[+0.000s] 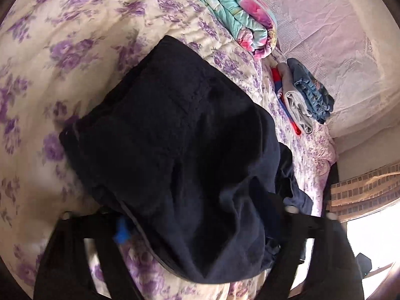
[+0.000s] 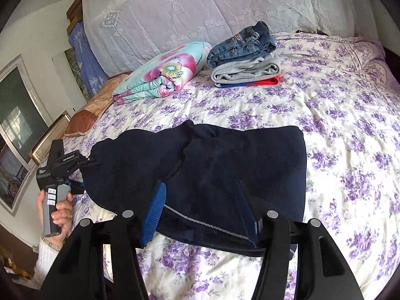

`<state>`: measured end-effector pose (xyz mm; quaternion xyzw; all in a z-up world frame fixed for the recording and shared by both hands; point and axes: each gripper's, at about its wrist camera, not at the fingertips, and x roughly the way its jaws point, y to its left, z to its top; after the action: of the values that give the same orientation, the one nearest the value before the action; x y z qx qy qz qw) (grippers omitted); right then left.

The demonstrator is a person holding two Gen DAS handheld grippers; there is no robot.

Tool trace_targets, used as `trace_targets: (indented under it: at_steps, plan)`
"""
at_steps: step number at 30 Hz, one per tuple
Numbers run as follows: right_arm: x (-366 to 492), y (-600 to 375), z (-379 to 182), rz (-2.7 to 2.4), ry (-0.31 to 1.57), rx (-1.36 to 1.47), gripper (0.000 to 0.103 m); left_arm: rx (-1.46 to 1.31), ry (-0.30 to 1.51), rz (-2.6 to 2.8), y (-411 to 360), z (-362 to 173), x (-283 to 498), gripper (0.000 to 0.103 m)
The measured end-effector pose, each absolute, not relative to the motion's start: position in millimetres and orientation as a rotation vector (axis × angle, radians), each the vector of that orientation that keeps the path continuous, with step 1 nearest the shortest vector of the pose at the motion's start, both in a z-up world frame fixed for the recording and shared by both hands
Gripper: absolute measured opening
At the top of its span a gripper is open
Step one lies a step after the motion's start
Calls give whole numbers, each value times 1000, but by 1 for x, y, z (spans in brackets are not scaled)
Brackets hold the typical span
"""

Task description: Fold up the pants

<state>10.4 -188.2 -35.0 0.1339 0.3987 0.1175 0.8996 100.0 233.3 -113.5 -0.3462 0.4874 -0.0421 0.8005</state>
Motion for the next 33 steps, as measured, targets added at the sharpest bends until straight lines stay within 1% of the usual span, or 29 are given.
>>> trace_targets:
  at_steps: [1,2,3,4,10,16,17,18,19,20,24,29,33]
  plan:
    - [10,-188,-39,240,838,273,58,-710,1039,-94,230,-109,102,33]
    - [10,-186,-42,236,853,266,58,-694,1002,-98,228,-101,98,23]
    - [12,-184,-46,233,872,257,58,-666,955,-107,225,-92,92,19]
    - [15,-181,-50,232,891,249,58,-632,915,-110,221,-83,85,18]
    - [60,-133,-69,318,1014,136,59,-469,766,-109,192,-46,53,17]
    - [131,-76,-84,429,1078,16,59,-365,697,-208,162,-10,40,17]
    - [142,-69,-88,431,1094,-9,55,-350,696,-214,159,-6,41,17]
    - [150,-64,-92,430,1108,-26,43,-340,699,-218,156,-5,43,17]
    - [157,-59,-95,431,1123,-44,37,-330,704,-218,154,-4,45,17]
    - [161,-56,-98,431,1129,-57,35,-322,710,-216,153,-5,47,17]
    - [169,-52,-103,463,1158,-43,36,-317,728,-217,156,-9,54,17]
    - [156,-38,-106,453,1107,-144,36,-330,742,-223,158,-16,60,17]
    - [157,-38,-103,462,1122,-123,36,-315,738,-239,149,-11,63,17]
